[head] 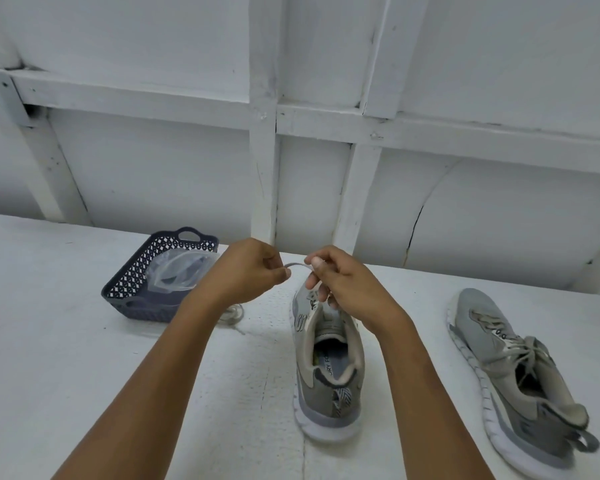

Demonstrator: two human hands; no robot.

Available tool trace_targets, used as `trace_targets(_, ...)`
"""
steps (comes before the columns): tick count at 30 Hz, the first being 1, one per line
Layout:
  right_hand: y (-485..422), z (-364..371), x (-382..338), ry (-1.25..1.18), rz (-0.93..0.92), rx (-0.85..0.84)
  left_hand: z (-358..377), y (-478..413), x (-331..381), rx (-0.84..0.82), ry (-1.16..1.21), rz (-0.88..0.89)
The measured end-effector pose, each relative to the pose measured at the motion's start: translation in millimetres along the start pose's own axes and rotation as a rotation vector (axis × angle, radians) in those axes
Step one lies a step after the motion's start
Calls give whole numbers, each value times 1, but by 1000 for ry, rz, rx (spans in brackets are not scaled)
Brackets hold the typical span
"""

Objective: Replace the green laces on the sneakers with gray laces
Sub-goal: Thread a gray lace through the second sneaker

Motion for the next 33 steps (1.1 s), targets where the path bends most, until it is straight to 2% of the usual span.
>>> trace_targets(2, -1, -5, 4, -5, -10, 42, 3, -1, 2, -6, 51, 9)
trace_targets(6, -2, -11, 7, -53, -22, 63, 17, -1, 11, -124, 318, 52)
trace_targets(8, -3, -15, 8, -80, -28, 49, 24, -2, 15, -119, 416, 65)
trace_targets(12, -8, -25, 18, -110, -8, 34, 29, -5, 10, -37, 463, 14)
trace_targets(15, -10, -29, 24, -126, -11, 26, 34, -7, 12, -78, 509, -5)
trace_targets(17, -10, -28, 25, -113, -21, 12, 39, -9, 17, -129, 481, 11)
trace_targets(19, -12, -30, 29, -121, 7, 64, 43, -10, 18, -110, 465, 10)
trace_targets(22, -18, -38, 42, -25, 102, 247, 47, -14, 8, 72, 392, -81)
trace_targets(24, -21, -38, 51, 88, 186, 246, 52, -14, 0, 136, 338, -172)
trace_targets(26, -23, -31, 59, 164, 290, 154, 62, -14, 0, 78, 268, -226)
trace_targets(28, -24, -25, 63, 204, 333, 97, 73, -13, 6, -63, 161, -244)
trace_targets(30, -25, -27, 63, 196, 330, 111, 81, -12, 15, -180, 38, -261)
trace_targets(33, -23, -40, 61, 146, 311, 140, 83, -10, 27, -228, -20, -270)
Point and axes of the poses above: each hand's wrist, its own y-axis away from the middle knuckle, its own z-axis out of the palm, x = y × z, the point moved 3 cm from there along -y, towards the middle knuckle, and after that the axes turned 11 degrees about z, right-handed, at the moved point
